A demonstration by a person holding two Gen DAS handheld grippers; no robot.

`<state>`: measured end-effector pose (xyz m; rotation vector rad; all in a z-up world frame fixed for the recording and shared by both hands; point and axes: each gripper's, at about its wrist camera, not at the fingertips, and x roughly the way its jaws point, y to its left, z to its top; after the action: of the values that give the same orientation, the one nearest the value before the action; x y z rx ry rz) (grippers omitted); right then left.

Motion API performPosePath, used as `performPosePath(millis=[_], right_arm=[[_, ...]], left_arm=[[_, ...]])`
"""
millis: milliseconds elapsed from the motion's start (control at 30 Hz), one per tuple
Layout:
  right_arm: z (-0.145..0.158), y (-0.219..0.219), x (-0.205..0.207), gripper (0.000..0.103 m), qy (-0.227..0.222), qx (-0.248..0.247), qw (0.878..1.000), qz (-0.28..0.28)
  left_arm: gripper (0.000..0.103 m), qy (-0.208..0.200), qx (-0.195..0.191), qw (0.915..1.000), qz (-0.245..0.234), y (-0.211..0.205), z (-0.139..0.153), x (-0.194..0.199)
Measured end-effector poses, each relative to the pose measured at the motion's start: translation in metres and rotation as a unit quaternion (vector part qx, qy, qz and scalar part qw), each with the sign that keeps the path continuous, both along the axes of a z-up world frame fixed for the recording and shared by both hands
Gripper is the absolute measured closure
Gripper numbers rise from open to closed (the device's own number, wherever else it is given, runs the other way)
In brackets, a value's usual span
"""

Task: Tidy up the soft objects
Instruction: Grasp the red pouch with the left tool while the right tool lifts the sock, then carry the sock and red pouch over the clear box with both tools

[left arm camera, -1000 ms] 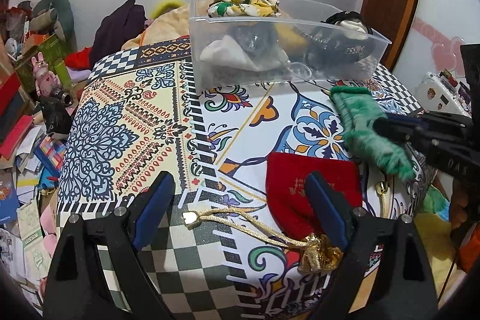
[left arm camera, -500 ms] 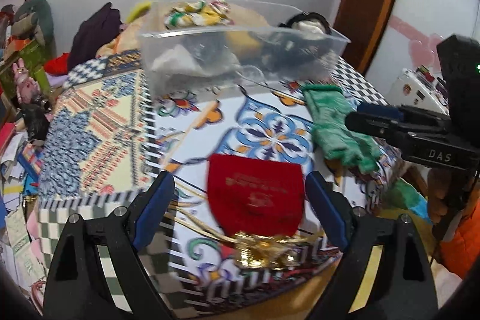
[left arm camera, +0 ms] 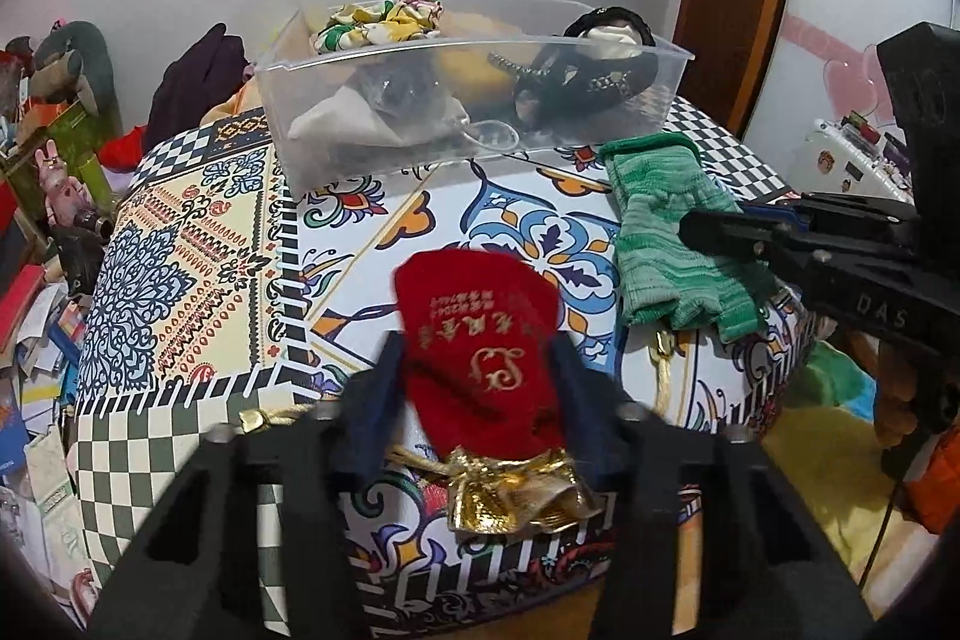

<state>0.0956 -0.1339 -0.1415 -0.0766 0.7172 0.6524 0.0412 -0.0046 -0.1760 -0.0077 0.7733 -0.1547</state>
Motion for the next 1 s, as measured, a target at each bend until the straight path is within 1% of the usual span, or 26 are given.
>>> performPosePath(millis=[33,133,267,400,700,900,967,1000], right_arm=[[0.001,-0.001,0.000,0.094,0.000,0.004,1.000,-0.001],[0.008,-0.004,-0.001,0.095,-0.010,0.011,1.000,-0.005],[0.019,-0.004,-0.002,0.095,-0.024,0.016,1.000,-0.005],[0.034,-0.004,-0.002,0.096,-0.047,0.021,0.999,-0.008],[0.069,-0.009,0.012,0.096,-0.097,0.044,0.994,-0.026],[0.075,-0.017,0.023,0.096,-0.098,0.053,0.993,-0.039],[0.071,-0.020,0.027,0.096,-0.082,0.054,0.994,-0.045],[0.067,-0.021,0.030,0.092,-0.071,0.049,0.995,-0.047]], left_arm=[[0.068,0.000,-0.001,1.0000,-0.001,0.001,0.001,0.000],[0.073,-0.005,-0.001,1.0000,-0.001,0.002,0.005,-0.001],[0.074,-0.021,0.001,0.9998,0.000,0.002,0.018,0.001],[0.074,-0.048,0.002,0.9988,0.008,0.005,0.039,0.006],[0.074,-0.101,-0.024,0.9942,0.025,0.020,0.084,0.030],[0.074,-0.130,-0.033,0.9903,0.036,0.029,0.105,0.042],[0.073,-0.133,-0.040,0.9896,0.038,0.032,0.109,0.045],[0.073,-0.132,-0.044,0.9896,0.037,0.033,0.109,0.046]])
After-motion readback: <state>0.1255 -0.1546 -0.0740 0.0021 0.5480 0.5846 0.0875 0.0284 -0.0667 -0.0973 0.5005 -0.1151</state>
